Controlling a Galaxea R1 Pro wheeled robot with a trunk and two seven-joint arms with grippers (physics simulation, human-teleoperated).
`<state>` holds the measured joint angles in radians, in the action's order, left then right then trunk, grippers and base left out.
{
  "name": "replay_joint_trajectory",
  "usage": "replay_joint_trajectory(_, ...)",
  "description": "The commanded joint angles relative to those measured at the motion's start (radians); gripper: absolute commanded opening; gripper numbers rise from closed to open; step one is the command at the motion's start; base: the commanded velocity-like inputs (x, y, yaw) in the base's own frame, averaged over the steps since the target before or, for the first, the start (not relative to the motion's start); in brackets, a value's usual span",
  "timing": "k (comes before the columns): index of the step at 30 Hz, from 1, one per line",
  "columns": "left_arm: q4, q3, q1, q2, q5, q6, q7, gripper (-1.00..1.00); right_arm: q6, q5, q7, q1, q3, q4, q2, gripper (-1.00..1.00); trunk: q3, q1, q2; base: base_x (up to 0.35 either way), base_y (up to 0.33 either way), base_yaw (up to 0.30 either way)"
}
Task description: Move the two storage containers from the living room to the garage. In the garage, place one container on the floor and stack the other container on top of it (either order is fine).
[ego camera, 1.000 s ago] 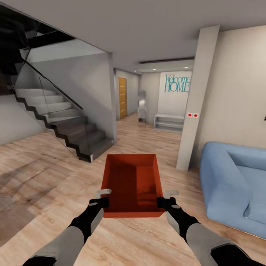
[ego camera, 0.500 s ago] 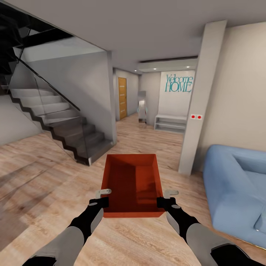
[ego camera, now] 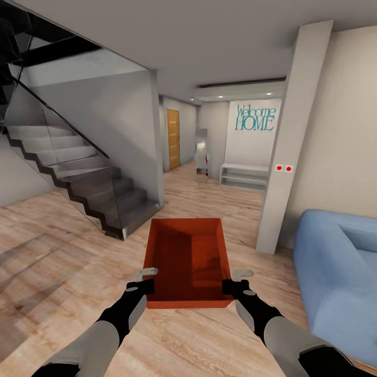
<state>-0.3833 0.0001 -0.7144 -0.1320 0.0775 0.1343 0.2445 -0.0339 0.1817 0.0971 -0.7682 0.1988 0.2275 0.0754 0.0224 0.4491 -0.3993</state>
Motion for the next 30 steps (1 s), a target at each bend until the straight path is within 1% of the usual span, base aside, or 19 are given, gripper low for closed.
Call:
replay_joint_trajectory(1,-0.006,0.017,0.000,0.035,-0.019,0.006,0.042,-1.00,-0.004,0.012,0.009,0.000,-0.016,-0.004,-0.001,-1.00,0.000,0.001,-0.001,0.322,0.000,0.000)
replay_joint_trajectory(30,-0.006,0.017,0.000,0.036,-0.019,0.005,0.042,-1.00,-0.004,0.012,0.009,0.000,-0.016,-0.004,-0.002,-1.00,0.000,0.001,-0.001,0.322,0.000,0.000)
